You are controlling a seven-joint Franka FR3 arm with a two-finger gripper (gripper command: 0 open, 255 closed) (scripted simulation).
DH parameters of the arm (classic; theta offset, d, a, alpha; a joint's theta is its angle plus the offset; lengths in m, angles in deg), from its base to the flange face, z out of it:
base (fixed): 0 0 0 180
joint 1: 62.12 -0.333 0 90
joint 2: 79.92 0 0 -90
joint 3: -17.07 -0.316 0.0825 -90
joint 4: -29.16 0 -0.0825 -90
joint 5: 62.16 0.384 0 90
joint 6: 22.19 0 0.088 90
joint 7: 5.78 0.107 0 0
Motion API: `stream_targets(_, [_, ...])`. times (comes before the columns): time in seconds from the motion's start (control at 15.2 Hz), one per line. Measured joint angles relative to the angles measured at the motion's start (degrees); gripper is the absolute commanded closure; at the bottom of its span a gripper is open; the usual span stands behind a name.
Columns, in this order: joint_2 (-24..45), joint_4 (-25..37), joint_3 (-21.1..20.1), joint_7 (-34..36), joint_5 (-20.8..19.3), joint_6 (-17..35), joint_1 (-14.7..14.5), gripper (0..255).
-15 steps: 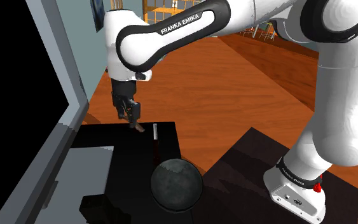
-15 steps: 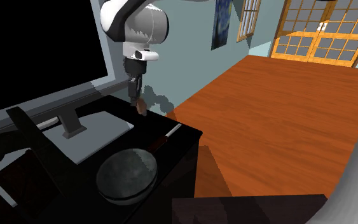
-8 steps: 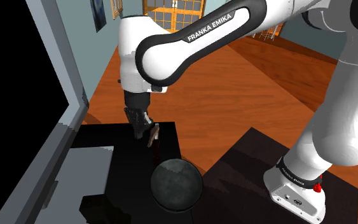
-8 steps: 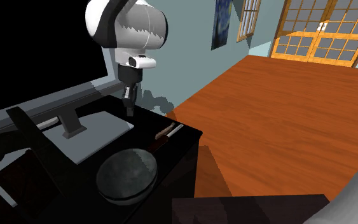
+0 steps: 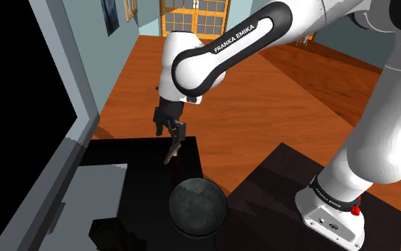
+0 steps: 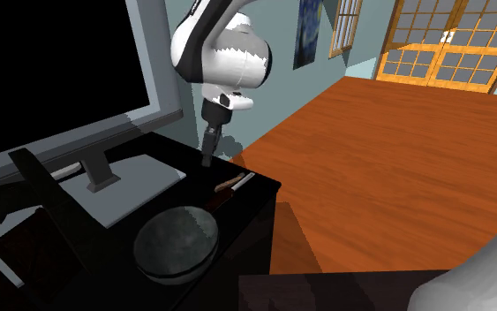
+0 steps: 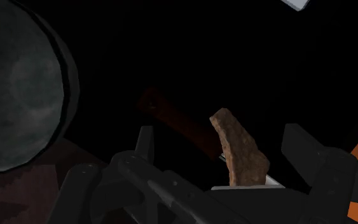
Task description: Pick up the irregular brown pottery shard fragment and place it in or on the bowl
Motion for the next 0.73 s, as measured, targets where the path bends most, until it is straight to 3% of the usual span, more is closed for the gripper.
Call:
stream_targets(0.46, [2.6, -6.2, 1.4, -12.5, 10.0, 11.8, 7.1, 0])
stream_targets(0.73, [4.6, -7.2, 1.3, -14.5, 11.5, 15.2, 7.7, 0])
